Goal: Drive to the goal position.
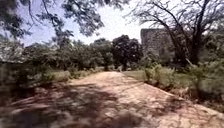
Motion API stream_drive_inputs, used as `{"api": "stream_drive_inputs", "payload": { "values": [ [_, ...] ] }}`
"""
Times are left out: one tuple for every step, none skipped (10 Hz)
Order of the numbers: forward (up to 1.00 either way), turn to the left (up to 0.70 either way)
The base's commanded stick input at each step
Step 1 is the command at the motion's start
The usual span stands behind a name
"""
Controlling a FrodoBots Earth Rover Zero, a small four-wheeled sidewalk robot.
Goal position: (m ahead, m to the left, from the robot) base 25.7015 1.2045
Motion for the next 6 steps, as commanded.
{"api": "stream_drive_inputs", "payload": {
  "values": [
    [0.70,0.00],
    [0.70,0.00],
    [0.70,0.00],
    [0.70,0.00],
    [0.70,0.00],
    [0.70,0.00]
  ]
}}
